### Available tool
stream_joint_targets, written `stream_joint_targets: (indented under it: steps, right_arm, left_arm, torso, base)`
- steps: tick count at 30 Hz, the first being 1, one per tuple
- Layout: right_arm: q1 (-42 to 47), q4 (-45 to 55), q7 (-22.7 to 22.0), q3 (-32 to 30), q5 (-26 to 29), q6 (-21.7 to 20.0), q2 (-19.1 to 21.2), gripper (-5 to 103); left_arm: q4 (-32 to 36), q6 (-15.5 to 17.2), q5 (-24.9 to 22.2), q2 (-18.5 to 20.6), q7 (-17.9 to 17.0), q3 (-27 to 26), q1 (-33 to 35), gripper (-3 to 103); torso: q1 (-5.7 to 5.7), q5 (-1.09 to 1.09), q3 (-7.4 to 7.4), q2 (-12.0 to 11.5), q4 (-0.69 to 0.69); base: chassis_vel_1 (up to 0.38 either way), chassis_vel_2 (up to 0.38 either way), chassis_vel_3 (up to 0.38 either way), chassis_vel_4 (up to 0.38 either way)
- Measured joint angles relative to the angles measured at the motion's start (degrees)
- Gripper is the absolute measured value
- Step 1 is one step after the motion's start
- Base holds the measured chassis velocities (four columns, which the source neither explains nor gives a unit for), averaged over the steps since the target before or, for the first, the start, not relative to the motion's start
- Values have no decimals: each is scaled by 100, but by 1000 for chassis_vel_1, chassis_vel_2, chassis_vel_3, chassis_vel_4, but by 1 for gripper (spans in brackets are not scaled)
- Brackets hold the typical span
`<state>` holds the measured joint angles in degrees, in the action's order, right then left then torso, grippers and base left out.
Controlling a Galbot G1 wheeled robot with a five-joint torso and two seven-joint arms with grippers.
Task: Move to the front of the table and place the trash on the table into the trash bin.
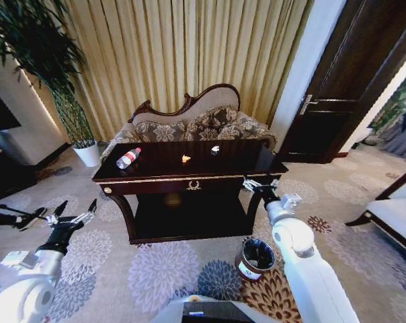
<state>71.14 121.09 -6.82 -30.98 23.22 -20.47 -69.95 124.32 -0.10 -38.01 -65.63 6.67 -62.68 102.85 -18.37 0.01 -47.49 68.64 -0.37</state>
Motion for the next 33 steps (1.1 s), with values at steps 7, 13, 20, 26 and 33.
stream_joint_targets:
  steps: [7,13,20,26,33]
  right_arm:
    - [-48,-69,1,22,-3,9,130,100]
    - [-172,-62,2,25,138,-17,304,100]
    - [-174,-108,2,32,167,-19,353,100]
    - [-167,-120,2,115,153,-15,312,100]
    - [-189,-144,2,200,131,-11,222,100]
  left_arm:
    - [135,460,-48,94,-166,-121,-116,100]
    - [320,872,-173,205,-343,-209,-187,100]
    - [393,1057,-204,243,-434,-147,-275,100]
    - [378,1058,-192,226,-432,-129,-286,100]
    - [387,1055,-187,211,-432,-169,-254,100]
  torso:
    - [0,-1,0,0,-2]
    - [0,-1,0,0,0]
    - [0,-1,0,0,-1]
    - [0,-1,-1,0,-1]
    - [0,-1,0,0,1]
  base:
    - [-5,6,6,-10]
    - [-66,66,57,-67]
    - [-104,90,98,-95]
    - [-107,106,97,-101]
    - [-86,104,94,-77]
